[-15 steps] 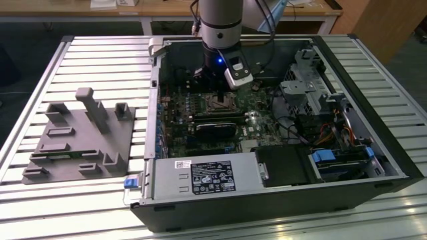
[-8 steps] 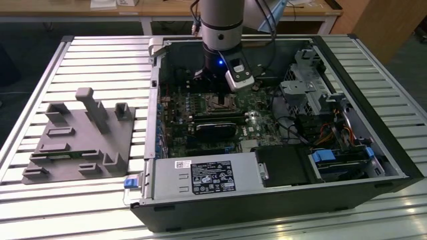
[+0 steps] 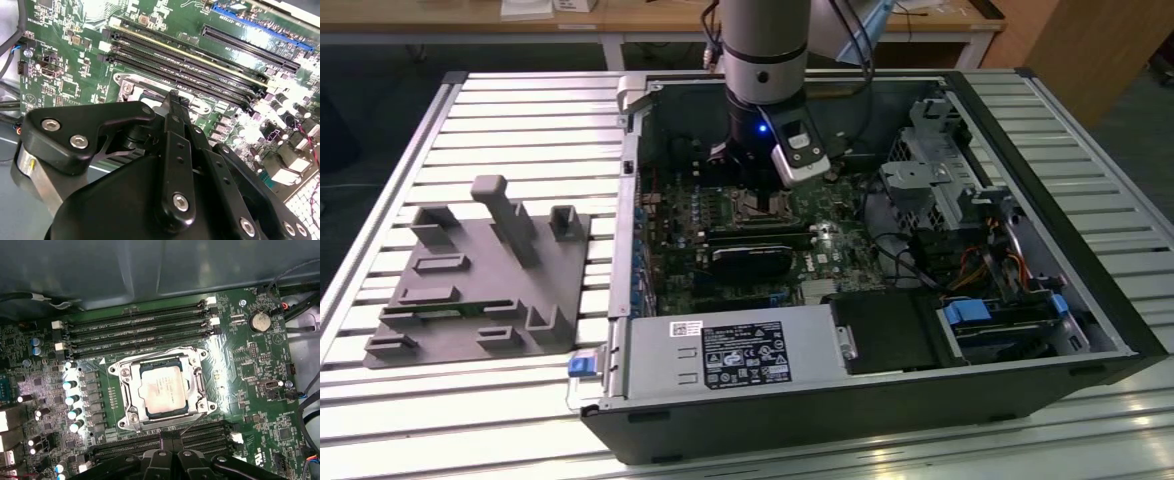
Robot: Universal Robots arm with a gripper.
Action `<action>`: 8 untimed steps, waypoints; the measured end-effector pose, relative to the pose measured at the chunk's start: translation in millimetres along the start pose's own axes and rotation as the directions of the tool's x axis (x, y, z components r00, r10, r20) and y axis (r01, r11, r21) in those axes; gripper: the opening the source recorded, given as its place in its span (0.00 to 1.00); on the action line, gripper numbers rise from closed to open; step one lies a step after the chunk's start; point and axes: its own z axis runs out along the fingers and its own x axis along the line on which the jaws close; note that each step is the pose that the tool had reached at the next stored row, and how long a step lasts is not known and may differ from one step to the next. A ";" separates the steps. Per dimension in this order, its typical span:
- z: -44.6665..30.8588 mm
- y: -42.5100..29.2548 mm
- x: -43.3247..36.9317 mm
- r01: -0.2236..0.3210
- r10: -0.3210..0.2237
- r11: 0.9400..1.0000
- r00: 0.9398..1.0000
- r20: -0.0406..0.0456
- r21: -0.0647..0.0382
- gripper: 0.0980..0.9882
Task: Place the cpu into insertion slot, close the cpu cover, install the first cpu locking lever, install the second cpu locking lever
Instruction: 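Install the second cpu locking lever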
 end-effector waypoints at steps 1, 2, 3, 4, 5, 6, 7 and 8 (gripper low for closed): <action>0.1 -0.6 0.2 0.000 0.000 1.000 1.000 0.000 0.000 0.01; 0.3 -1.3 0.5 0.000 0.000 1.000 1.000 0.000 0.000 0.01; 0.5 -2.1 1.1 0.000 0.000 1.000 1.000 0.001 0.000 0.01; 0.8 -2.9 2.0 0.000 0.000 1.000 1.000 0.001 0.000 0.01; 1.2 -3.6 3.1 0.000 0.000 1.000 1.000 0.001 0.000 0.01; 1.8 -4.3 4.2 0.000 0.000 1.000 1.000 0.001 0.000 0.01; 2.7 -4.8 5.0 0.000 0.000 1.000 1.000 0.001 -0.001 0.01; 3.8 -5.2 5.4 0.000 0.000 1.000 1.000 0.001 -0.001 0.01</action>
